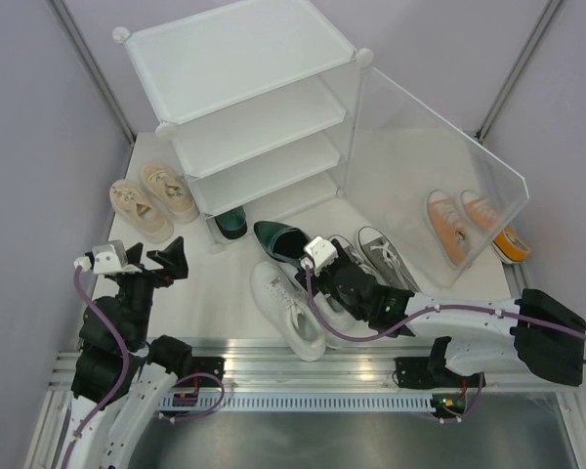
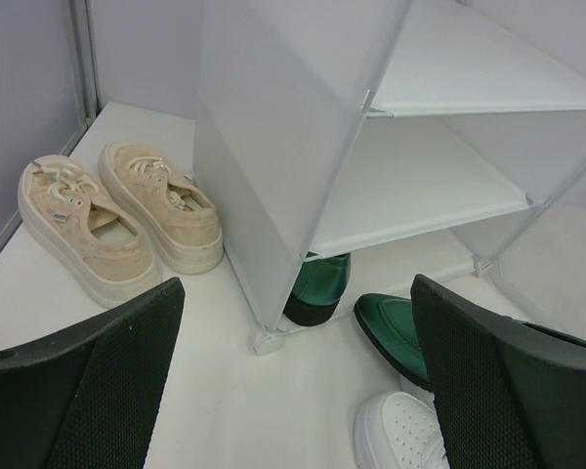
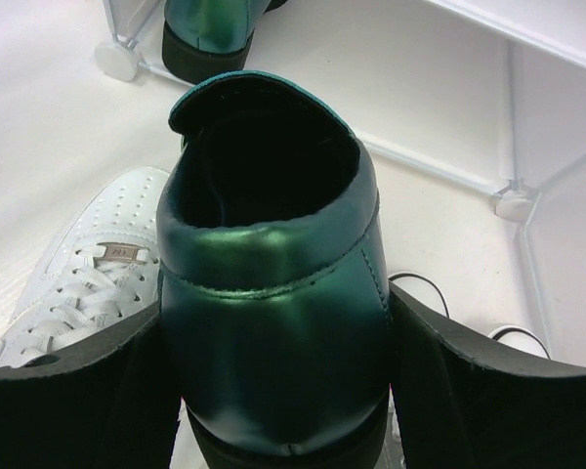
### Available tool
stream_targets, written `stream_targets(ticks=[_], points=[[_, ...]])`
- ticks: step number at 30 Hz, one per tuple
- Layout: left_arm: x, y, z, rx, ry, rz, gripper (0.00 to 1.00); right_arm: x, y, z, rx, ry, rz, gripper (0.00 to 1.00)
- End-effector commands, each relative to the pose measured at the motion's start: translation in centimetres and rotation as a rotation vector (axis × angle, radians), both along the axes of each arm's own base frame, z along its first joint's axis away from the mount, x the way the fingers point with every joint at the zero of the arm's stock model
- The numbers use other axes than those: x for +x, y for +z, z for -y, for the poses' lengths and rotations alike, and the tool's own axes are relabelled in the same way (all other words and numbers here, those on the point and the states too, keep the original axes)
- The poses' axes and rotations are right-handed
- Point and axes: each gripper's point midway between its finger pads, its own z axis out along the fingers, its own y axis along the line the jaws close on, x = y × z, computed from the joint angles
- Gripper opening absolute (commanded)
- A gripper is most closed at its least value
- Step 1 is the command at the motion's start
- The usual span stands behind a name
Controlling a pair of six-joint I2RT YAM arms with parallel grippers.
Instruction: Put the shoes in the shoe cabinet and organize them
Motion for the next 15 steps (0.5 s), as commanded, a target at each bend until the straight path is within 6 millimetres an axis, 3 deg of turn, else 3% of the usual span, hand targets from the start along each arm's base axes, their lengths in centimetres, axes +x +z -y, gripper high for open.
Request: stream_targets(ticks=[1, 10, 15], points=[[0.1, 0.3, 0.1, -0.001, -0.005, 0.013, 1.0, 0.5, 0.7, 0.3, -0.064, -0.04, 0.054, 0.01], [0.1, 0.3, 0.1, -0.001, -0.007, 0.015, 1.0, 2.3, 2.3, 1.3, -0.016, -0.188, 0.076, 0.01], [0.1, 0.3, 0.2, -0.001, -0.008, 0.013, 1.0, 3.8, 2.4, 0.7, 0.102, -0.197, -0.026, 0.01]])
